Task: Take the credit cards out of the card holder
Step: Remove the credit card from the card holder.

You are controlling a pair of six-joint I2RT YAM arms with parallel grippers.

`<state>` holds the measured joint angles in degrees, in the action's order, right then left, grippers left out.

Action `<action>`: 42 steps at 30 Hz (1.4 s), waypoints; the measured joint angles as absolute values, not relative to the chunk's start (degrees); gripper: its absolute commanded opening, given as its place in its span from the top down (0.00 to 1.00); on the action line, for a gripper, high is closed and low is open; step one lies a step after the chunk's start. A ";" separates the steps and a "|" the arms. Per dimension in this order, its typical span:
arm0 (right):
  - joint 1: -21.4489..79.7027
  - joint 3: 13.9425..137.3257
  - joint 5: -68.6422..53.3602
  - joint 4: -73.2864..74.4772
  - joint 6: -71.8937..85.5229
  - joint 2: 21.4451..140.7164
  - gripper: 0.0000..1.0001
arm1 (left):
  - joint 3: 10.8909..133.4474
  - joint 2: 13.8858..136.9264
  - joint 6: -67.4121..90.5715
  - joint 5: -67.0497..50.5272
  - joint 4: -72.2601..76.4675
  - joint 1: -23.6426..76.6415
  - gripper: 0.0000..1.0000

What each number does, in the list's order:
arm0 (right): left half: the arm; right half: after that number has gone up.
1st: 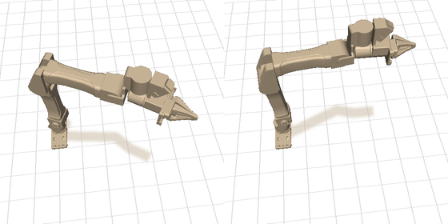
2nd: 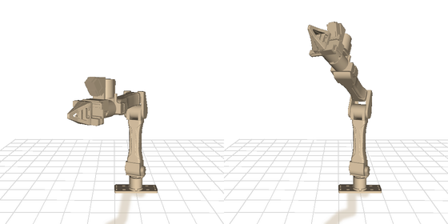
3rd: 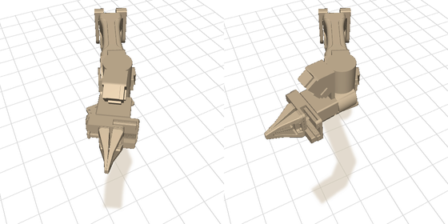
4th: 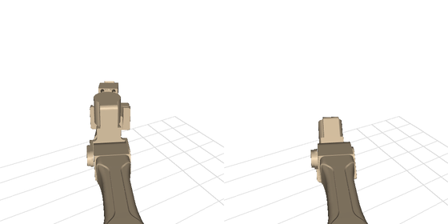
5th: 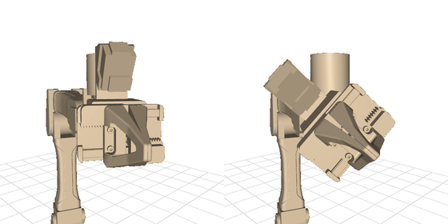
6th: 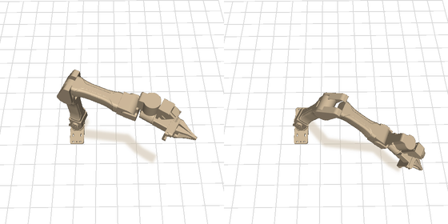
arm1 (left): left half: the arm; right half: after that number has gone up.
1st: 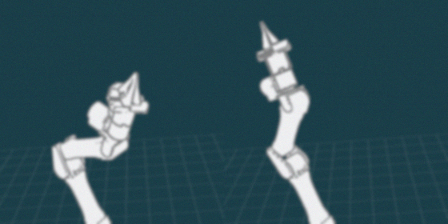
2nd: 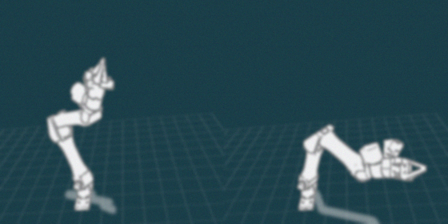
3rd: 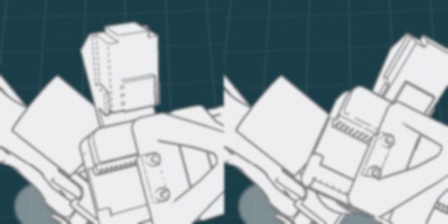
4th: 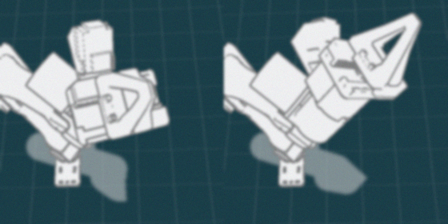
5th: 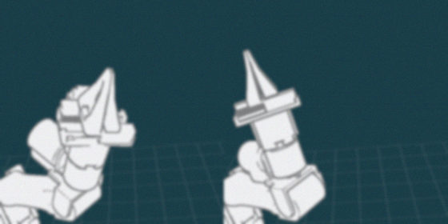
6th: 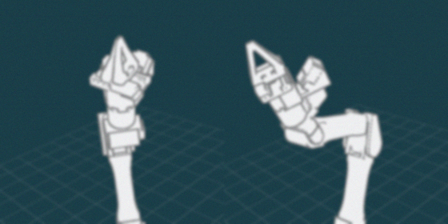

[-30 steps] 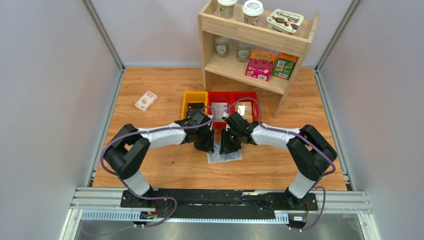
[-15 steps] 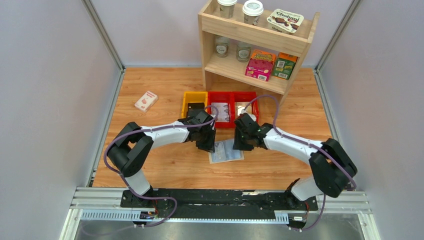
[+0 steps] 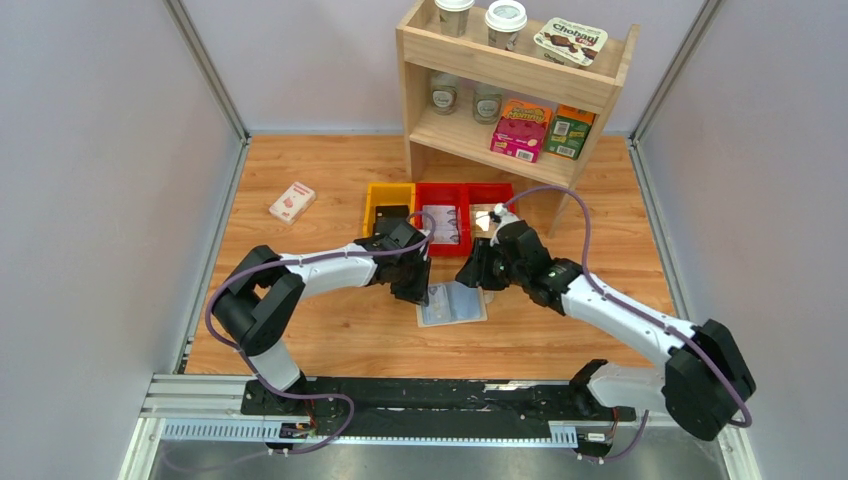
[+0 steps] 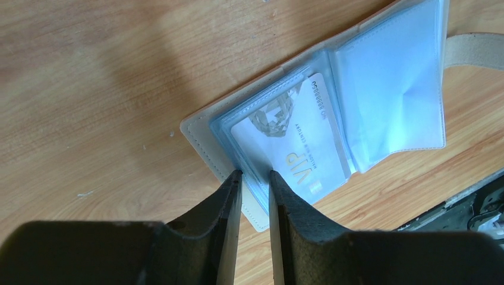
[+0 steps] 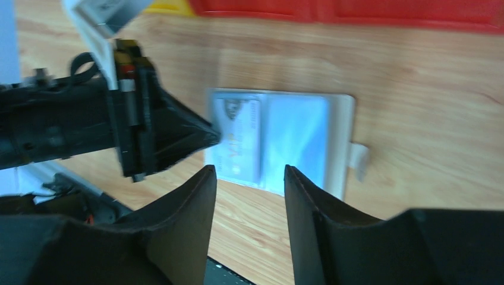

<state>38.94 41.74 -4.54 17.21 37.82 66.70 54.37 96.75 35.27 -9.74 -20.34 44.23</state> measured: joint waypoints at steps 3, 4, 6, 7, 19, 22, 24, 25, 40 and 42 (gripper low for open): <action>38.94 41.74 -9.32 13.02 37.21 71.53 0.62 | 53.80 96.14 35.44 -9.30 -20.36 44.23 0.69; 38.94 41.74 -10.83 11.81 37.19 73.43 0.62 | 53.63 95.98 35.51 -9.17 -20.34 44.23 0.69; 38.94 41.74 -13.02 9.82 37.28 76.49 0.63 | 53.49 95.85 35.64 -9.04 -20.34 44.25 0.69; 38.94 41.74 -14.11 8.78 37.34 78.00 0.63 | 53.47 95.83 35.68 -8.97 -20.34 44.27 0.69; 38.46 41.89 -20.10 3.51 41.28 92.58 0.64 | 52.38 95.24 36.75 -8.97 -19.18 44.25 0.73; 38.30 41.93 -22.00 1.98 41.71 93.12 0.66 | 52.14 95.15 37.06 -9.17 -18.76 44.23 0.76; 38.28 41.91 -23.33 0.93 41.78 93.17 0.68 | 52.12 95.15 37.19 -9.32 -18.70 44.21 0.88; 38.26 41.67 -23.77 0.16 41.78 93.12 0.68 | 52.12 95.15 37.34 -9.43 -18.74 44.14 0.93; 37.85 35.88 -31.05 -13.91 43.77 87.66 0.82 | 51.77 95.24 37.36 -9.04 -19.29 43.75 1.00; 37.85 35.86 -31.57 -14.55 43.97 87.66 0.82 | 51.77 95.24 37.36 -8.97 -19.27 43.79 1.00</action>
